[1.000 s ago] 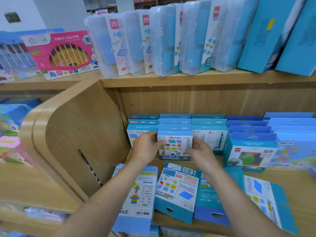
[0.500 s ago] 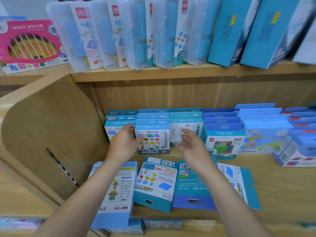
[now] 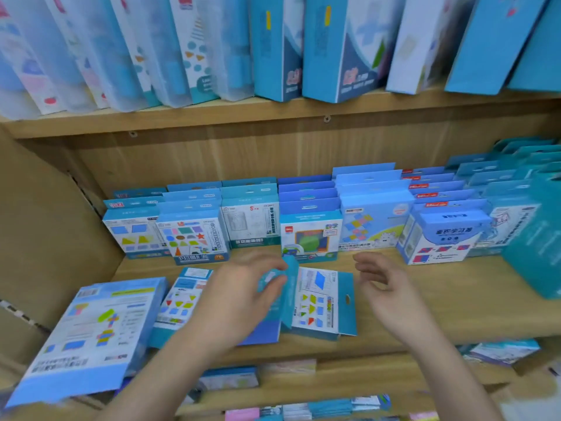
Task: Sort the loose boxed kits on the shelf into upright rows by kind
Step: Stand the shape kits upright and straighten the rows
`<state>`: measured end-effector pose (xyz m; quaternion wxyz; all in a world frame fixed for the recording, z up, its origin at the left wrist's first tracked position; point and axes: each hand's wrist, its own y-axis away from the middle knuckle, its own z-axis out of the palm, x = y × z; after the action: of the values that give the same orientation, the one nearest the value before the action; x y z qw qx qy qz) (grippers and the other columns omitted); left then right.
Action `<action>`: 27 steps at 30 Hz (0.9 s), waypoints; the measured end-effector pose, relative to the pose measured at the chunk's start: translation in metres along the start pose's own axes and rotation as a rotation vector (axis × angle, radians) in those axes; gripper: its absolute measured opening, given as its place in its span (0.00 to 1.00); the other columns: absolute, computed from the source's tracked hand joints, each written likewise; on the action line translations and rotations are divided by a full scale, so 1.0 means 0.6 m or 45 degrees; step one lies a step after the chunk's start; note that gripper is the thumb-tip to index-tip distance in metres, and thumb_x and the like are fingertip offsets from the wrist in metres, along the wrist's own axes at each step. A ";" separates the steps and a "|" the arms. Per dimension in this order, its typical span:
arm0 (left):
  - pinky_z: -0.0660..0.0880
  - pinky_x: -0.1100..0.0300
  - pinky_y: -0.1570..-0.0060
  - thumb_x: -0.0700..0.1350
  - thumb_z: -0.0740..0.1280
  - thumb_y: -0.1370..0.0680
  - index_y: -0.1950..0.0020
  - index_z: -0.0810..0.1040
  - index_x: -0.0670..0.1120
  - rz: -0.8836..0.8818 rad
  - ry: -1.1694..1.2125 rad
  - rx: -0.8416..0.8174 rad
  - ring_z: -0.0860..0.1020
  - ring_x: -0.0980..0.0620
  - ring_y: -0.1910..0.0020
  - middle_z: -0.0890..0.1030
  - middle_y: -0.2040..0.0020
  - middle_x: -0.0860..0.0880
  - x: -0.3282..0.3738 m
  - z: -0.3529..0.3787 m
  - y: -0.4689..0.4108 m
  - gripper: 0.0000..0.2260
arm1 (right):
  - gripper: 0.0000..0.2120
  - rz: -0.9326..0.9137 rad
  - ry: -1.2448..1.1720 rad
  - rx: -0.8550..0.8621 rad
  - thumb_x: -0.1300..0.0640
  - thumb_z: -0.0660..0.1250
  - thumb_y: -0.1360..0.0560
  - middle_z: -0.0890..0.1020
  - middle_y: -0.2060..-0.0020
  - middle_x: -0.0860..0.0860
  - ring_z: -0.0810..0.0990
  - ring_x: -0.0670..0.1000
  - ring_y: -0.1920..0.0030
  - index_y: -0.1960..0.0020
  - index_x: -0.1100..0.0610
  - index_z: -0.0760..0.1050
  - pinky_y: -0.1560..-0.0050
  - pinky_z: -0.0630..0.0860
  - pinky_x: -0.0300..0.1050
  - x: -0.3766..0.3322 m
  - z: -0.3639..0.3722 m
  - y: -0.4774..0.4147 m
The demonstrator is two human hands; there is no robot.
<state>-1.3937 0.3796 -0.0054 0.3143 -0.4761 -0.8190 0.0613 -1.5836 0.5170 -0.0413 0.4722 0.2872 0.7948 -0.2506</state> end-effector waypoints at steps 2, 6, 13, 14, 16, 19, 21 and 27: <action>0.76 0.58 0.50 0.54 0.61 0.26 0.50 0.81 0.52 0.063 -0.090 -0.033 0.79 0.54 0.49 0.82 0.49 0.56 0.036 0.037 0.007 0.12 | 0.18 0.025 0.017 -0.056 0.67 0.66 0.27 0.80 0.50 0.49 0.79 0.49 0.48 0.43 0.48 0.74 0.45 0.72 0.41 0.022 -0.022 0.001; 0.78 0.53 0.53 0.52 0.60 0.26 0.47 0.78 0.50 0.165 -0.269 -0.157 0.78 0.50 0.48 0.80 0.48 0.54 0.098 0.112 0.022 0.13 | 0.20 0.075 -0.009 -0.208 0.64 0.67 0.26 0.78 0.44 0.52 0.76 0.50 0.42 0.38 0.49 0.72 0.39 0.70 0.45 0.057 -0.040 0.006; 0.79 0.57 0.52 0.63 0.76 0.44 0.42 0.80 0.48 -0.045 -0.697 -0.324 0.81 0.50 0.46 0.82 0.44 0.49 0.115 0.224 0.053 0.34 | 0.20 0.155 -0.186 -0.437 0.67 0.63 0.24 0.75 0.38 0.58 0.73 0.48 0.38 0.35 0.52 0.69 0.38 0.67 0.41 0.086 -0.041 0.015; 0.79 0.57 0.51 0.59 0.78 0.44 0.43 0.81 0.48 -0.055 -0.690 -0.277 0.81 0.50 0.46 0.82 0.45 0.48 0.110 0.234 0.056 0.32 | 0.21 0.173 -0.202 -0.470 0.68 0.62 0.24 0.74 0.36 0.58 0.72 0.47 0.39 0.34 0.53 0.68 0.38 0.67 0.40 0.089 -0.041 0.018; 0.79 0.60 0.53 0.50 0.80 0.42 0.45 0.81 0.47 -0.050 -0.659 -0.171 0.82 0.52 0.49 0.83 0.48 0.49 0.105 0.241 0.059 0.26 | 0.23 0.184 -0.230 -0.533 0.70 0.60 0.23 0.73 0.35 0.58 0.71 0.45 0.39 0.34 0.51 0.67 0.39 0.67 0.39 0.096 -0.046 0.027; 0.75 0.63 0.64 0.46 0.71 0.31 0.44 0.78 0.49 -0.043 -0.465 0.038 0.82 0.54 0.57 0.83 0.54 0.53 0.117 0.223 0.060 0.16 | 0.29 0.146 -0.289 -0.555 0.71 0.60 0.24 0.68 0.31 0.52 0.70 0.46 0.36 0.31 0.46 0.62 0.38 0.67 0.41 0.104 -0.054 0.035; 0.74 0.64 0.57 0.47 0.59 0.23 0.41 0.77 0.50 -0.212 -0.033 0.184 0.80 0.56 0.54 0.83 0.52 0.54 0.137 0.202 0.057 0.13 | 0.35 0.068 -0.313 -0.534 0.65 0.67 0.26 0.64 0.30 0.44 0.68 0.43 0.34 0.27 0.42 0.56 0.36 0.67 0.42 0.104 -0.073 0.037; 0.79 0.57 0.63 0.44 0.59 0.19 0.55 0.76 0.42 -0.979 1.695 0.418 0.82 0.51 0.63 0.83 0.58 0.44 0.177 0.148 0.010 0.10 | 0.34 -0.046 -0.449 -0.592 0.57 0.74 0.33 0.81 0.45 0.41 0.81 0.41 0.46 0.32 0.44 0.64 0.55 0.78 0.36 0.066 -0.128 0.027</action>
<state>-1.4774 0.4874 -0.0299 0.8045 -0.0434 -0.5461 -0.2297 -1.6343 0.5885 -0.0456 0.6516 0.1090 0.7416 -0.1161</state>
